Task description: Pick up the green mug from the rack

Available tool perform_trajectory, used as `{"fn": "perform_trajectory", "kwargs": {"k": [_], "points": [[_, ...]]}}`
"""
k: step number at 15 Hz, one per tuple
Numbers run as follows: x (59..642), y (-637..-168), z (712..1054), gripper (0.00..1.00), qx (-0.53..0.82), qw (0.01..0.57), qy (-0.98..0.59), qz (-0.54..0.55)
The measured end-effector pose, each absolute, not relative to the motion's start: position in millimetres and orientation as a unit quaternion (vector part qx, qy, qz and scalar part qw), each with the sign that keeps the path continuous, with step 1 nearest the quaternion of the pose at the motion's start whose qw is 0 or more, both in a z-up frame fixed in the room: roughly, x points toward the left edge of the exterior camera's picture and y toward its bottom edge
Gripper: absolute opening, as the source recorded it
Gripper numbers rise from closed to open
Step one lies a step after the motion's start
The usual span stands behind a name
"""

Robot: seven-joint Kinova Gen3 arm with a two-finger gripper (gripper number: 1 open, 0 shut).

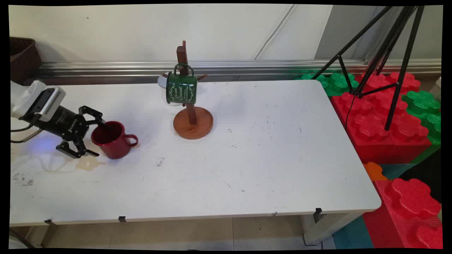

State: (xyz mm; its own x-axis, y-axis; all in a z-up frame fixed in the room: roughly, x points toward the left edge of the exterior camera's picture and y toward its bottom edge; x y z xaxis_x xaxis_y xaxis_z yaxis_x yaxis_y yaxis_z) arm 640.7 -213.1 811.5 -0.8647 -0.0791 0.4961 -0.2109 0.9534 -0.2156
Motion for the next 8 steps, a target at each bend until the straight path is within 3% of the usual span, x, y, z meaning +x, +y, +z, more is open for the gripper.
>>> {"fn": "perform_trajectory", "kwargs": {"k": [8], "points": [[642.6,-211.1,824.4,1.00,0.084,0.269,-0.950,0.131]]}}
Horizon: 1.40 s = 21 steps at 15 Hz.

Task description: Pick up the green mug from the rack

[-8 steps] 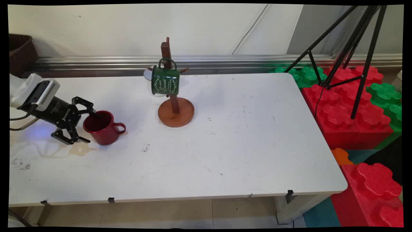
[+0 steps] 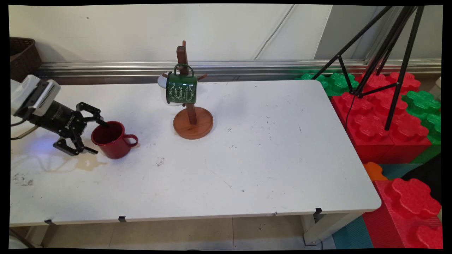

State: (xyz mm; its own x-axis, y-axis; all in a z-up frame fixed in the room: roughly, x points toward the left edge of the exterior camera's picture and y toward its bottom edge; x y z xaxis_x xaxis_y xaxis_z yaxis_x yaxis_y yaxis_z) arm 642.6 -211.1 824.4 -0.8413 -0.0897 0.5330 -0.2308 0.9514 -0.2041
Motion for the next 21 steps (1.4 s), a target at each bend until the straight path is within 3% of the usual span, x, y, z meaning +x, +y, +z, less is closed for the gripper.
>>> {"fn": "perform_trajectory", "kwargs": {"k": [21], "points": [[650.5,-200.5,886.3,1.00,0.172,0.414,-0.888,0.101]]}}
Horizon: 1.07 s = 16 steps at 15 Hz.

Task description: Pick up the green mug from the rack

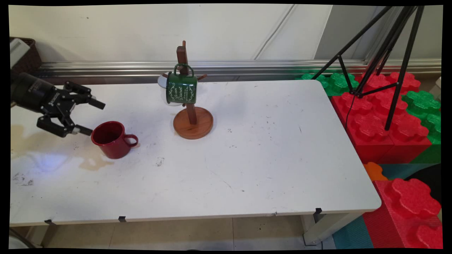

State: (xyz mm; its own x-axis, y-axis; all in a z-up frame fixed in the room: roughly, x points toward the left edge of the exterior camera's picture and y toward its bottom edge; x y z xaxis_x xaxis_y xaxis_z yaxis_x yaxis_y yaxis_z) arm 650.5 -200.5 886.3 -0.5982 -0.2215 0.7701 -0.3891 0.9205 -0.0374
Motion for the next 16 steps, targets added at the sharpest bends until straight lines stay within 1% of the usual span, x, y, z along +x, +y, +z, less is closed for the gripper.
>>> {"fn": "perform_trajectory", "kwargs": {"k": [8,16], "points": [[639.5,-211.4,902.4,1.00,0.201,0.481,-0.848,0.092],[622.1,-229.9,904.3,1.00,0.216,0.527,-0.817,0.090]]}}
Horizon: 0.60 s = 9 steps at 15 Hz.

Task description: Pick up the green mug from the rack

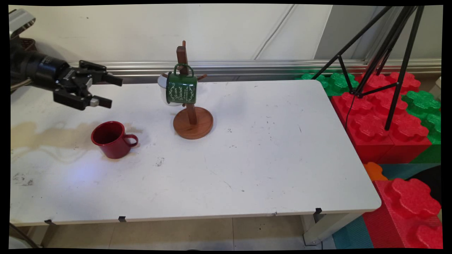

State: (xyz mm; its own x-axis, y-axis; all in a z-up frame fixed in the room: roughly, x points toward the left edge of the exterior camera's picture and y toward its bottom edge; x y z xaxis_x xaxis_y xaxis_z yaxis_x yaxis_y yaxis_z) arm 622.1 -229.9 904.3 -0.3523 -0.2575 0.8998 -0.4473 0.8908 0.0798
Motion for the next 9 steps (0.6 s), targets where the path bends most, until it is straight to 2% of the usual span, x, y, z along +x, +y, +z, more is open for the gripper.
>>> {"fn": "perform_trajectory", "kwargs": {"k": [9], "points": [[596.2,-253.0,885.6,1.00,0.225,0.550,-0.800,0.089]]}}
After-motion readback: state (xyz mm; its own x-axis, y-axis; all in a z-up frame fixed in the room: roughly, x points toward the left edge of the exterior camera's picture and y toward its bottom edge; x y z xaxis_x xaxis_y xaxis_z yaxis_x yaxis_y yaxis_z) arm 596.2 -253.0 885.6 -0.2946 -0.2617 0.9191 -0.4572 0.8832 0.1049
